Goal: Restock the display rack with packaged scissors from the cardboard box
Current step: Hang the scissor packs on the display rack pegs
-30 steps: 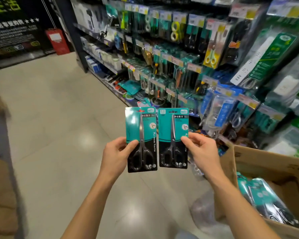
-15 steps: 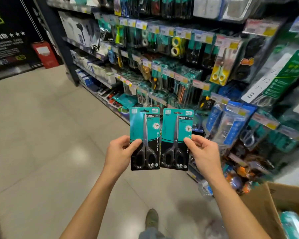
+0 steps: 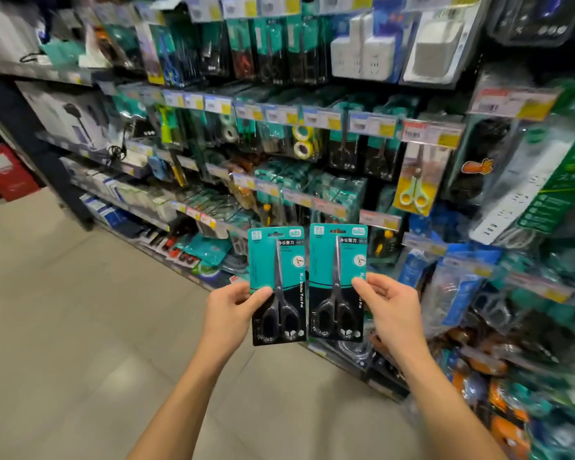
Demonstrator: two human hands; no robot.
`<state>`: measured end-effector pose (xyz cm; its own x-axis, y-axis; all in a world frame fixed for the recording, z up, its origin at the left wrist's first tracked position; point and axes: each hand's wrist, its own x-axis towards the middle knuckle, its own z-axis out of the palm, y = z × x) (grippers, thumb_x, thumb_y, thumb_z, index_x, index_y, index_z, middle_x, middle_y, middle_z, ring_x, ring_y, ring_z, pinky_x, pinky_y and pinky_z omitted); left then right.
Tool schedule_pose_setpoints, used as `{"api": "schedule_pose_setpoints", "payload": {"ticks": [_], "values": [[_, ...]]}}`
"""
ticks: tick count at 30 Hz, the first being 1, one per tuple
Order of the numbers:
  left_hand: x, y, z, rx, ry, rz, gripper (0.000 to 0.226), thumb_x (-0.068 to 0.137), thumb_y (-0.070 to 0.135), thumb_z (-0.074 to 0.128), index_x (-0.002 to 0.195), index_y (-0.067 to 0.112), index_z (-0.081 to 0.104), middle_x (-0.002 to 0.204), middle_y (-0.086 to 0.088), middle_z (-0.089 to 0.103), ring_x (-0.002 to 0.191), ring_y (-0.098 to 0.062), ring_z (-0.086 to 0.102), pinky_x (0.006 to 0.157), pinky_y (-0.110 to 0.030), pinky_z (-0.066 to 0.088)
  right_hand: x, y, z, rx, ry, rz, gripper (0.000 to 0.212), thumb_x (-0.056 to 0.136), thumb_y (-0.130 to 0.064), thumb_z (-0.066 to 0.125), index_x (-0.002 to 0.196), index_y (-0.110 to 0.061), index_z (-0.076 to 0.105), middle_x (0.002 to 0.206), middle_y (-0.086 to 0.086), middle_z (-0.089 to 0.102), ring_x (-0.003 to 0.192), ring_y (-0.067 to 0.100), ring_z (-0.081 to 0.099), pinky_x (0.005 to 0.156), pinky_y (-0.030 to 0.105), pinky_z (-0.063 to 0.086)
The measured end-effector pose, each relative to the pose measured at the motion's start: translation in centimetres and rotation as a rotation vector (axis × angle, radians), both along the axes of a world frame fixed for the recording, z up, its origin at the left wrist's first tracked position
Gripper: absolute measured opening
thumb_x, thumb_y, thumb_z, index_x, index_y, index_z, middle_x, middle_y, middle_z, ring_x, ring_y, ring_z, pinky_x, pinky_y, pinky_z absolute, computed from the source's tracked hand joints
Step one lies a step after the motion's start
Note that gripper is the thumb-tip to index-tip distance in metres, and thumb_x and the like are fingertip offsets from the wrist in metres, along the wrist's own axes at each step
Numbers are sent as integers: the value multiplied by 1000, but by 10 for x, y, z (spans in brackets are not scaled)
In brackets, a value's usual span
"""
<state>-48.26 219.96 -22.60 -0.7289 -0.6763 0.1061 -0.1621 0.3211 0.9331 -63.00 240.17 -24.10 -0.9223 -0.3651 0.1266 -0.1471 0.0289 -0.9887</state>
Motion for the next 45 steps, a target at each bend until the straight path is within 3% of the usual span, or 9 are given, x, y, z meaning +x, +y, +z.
{"api": "schedule_pose_setpoints", "payload": {"ticks": [4,8,11,17,21,28,33,41,45], "values": [[-52,-38,-11,20,-1,-112,24,88,22,73,64,26,71,72,10,76,74,-4,73,54,-13,48,-31,-21,-1,24,-22,-96,9,87,-18,71,95,-23,73,90,-14,75,84,-3,70,72,9,52],[-111,-82,-17,77,-12,-236,11,87,26,74,87,15,77,82,2,78,78,-14,74,72,-36,58,-63,-47,-2,76,14,-214,13,86,-16,72,87,-28,71,87,-17,73,79,-9,68,70,8,52],[-157,-117,-16,73,-12,-346,28,86,30,75,63,16,69,64,-3,67,64,-12,56,63,-29,42,-91,-66,-1,77,25,-313,14,87,-18,72,98,-12,75,92,-9,75,86,-1,70,79,20,55],[-234,-175,-4,93,-8,-516,15,86,29,75,89,15,79,82,6,79,80,-9,75,73,-27,56,-132,-105,11,4,-51,-447,17,88,-8,68,82,-23,71,74,-23,73,73,-9,68,63,6,50],[-282,-195,-5,31,9,-627,14,85,29,75,75,20,78,64,22,72,60,8,67,55,-4,43,-150,-120,13,-13,-48,-558,13,88,-6,68,97,1,74,78,-10,75,67,-8,66,63,8,50],[-338,-207,-19,84,0,-725,51,72,61,72,74,9,72,79,4,77,74,-11,71,72,-32,52,-183,-132,17,14,2,-704,21,85,-5,72,105,0,72,79,-12,70,62,-16,62,62,1,46],[-362,-209,-17,56,58,-723,43,79,45,76,52,19,55,54,11,57,53,-4,53,59,-22,37,-206,-135,17,11,15,-697,26,84,-17,74,74,-40,70,70,-32,69,72,-18,64,63,0,45],[-377,-201,-10,14,162,-744,37,84,21,75,50,20,60,41,17,42,44,7,38,50,-6,30,-235,-124,17,-19,99,-638,21,83,-20,75,103,-22,73,79,-36,68,80,-20,62,68,-2,44],[-378,-197,-1,8,177,-714,40,79,27,75,49,11,55,42,16,44,47,8,39,50,-6,32,-242,-115,23,-103,87,-656,17,82,-18,76,94,-29,73,81,-28,72,81,-13,66,70,3,48]]}}
